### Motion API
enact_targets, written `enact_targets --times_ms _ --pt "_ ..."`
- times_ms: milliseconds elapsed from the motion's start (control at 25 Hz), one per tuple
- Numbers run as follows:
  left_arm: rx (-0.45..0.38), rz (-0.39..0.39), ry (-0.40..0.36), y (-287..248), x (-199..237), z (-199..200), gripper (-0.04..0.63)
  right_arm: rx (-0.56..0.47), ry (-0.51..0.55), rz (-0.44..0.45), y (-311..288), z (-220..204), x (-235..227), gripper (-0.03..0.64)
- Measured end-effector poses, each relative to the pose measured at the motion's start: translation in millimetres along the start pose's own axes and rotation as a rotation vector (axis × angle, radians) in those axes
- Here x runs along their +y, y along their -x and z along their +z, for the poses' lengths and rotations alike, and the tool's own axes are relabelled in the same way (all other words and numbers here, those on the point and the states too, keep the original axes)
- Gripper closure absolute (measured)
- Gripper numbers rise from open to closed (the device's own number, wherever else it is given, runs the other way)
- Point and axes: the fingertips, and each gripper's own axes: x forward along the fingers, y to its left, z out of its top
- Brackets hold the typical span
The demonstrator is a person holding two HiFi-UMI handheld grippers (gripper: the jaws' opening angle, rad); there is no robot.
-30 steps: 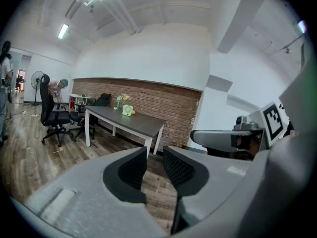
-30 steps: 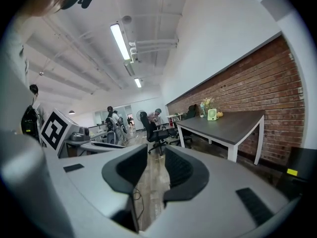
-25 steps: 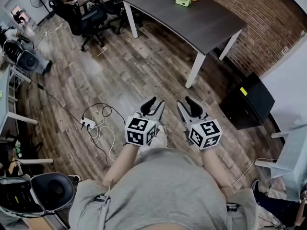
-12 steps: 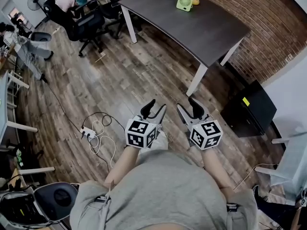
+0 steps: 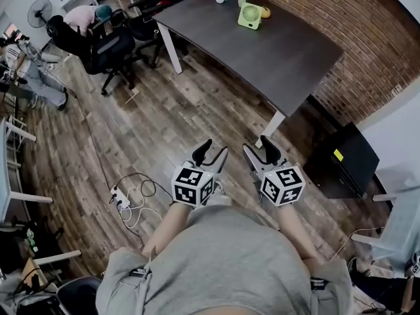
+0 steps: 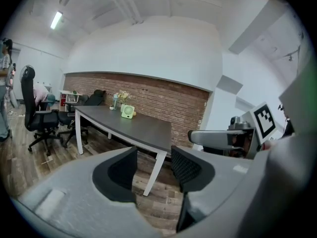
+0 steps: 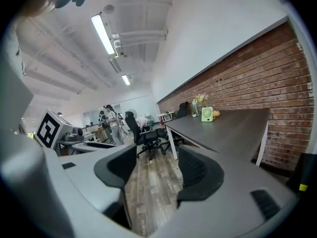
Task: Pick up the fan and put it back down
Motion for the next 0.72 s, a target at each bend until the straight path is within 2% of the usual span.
enact_targets --times_ms 320,720 --pt "0.003 -0.052 -0.016 -48 58 38 0.374 -0.025 -0.002 -0.05 -69 32 -27 0.357" --pt "0.012 -0.077 -0.009 -88 111 60 0.356 -0.032 -0.031 -0.07 -133 47 -48 0.348"
